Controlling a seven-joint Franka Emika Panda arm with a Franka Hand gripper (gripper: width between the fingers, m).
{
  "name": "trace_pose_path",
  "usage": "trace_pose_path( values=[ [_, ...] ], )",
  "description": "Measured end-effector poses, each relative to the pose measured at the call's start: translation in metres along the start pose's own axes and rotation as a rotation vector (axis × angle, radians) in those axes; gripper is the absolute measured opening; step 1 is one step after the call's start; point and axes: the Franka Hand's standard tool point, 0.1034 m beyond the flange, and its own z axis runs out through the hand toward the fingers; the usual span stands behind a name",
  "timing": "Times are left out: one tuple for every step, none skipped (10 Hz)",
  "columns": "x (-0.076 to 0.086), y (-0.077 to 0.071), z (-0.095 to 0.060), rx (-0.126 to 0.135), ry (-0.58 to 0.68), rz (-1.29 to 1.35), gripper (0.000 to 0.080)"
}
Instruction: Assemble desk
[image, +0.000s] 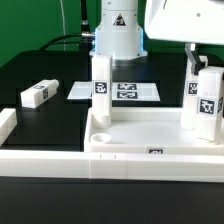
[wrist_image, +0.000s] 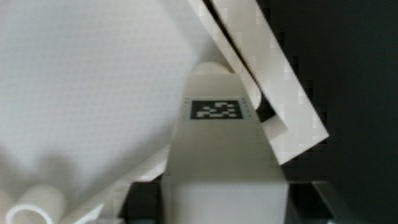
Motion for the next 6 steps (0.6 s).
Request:
trace_pose_path(
  values=[
    [-0.0007, -0.0006, 0.0, 0.002, -0.002, 0.087, 0.029],
    [-0.0015, -0.001, 0.0002, 0.004, -0.005, 0.176, 0.029],
    [-0.0016, -0.001, 0.0003, 0.004, -0.006, 0.233, 0.029],
    [-0.001, -0.0004, 0.0004, 0.008, -0.011, 0.288, 0.029],
    [-0.0011, -0.0005, 0.0006, 0.011, -0.017, 0.384, 0.029],
    [-0.0006, -0.0003, 0.0008, 0.013, -0.021, 0.465, 0.029]
  ],
)
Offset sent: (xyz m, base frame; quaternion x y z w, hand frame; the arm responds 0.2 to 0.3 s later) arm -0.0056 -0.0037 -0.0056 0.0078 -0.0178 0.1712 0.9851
